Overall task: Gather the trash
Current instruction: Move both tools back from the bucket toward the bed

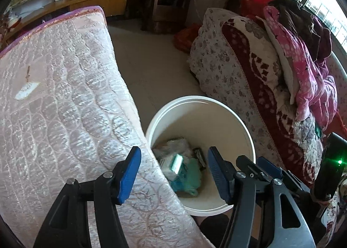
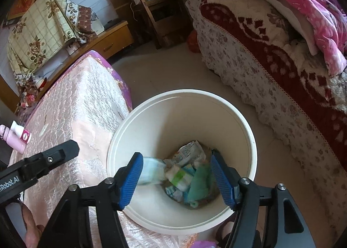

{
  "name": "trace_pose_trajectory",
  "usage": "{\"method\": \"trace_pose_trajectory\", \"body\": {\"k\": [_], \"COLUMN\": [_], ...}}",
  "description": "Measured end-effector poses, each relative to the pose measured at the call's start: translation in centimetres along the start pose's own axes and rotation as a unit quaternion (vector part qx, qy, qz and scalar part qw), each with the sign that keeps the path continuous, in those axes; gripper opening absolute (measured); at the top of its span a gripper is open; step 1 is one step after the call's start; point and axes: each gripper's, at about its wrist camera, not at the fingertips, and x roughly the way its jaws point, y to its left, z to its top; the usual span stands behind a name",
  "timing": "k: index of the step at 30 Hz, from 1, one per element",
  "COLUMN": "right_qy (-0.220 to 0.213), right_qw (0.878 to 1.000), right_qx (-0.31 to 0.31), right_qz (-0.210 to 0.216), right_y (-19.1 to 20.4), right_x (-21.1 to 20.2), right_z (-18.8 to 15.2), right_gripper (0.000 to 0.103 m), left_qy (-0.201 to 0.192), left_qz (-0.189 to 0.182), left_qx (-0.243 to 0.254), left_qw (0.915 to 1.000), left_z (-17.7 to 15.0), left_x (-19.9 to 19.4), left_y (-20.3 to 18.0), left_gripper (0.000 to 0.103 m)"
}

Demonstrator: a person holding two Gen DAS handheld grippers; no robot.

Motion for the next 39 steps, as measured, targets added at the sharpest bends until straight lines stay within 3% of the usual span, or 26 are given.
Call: {"method": "trace_pose_trajectory", "body": {"k": [12,21,33,39], "right_qy": [-0.008,-0.017,0.012,0.027], "right_qw": [1.000,0.997,0.989,0.981], "right_qx": [-0.029,-0.076,-0.132,-0.167], "right_qz": [-0.002,-0.002,0.063,0.095], "right_y": [1.8,4.9,13.9,19.4], "right_x": [-0.6,-2.3,-3.7,-3.7], "right_z": [-0.7,-1.6,-4.2,-6.2], "right_gripper": [0.069,0.069,0.069,0.069], "left_qy": [-0.026,-0.044,-0.058,-0.066], "left_qz": [0.051,0.097,0.144,0.181], "left_qx": [0.009,-0.008,-0.060,-0.101], "left_qw": [0.9983,0.9943,0.9861,0.9761], "left_z": [-1.2,-3.1,-6.1,-7.3], "left_x": [-3.2,-6.6,-11.9,-15.0], "left_y": [3.0,8.1,17.5,23.9], "left_gripper": [0.064,0.064,0.064,0.064]}}
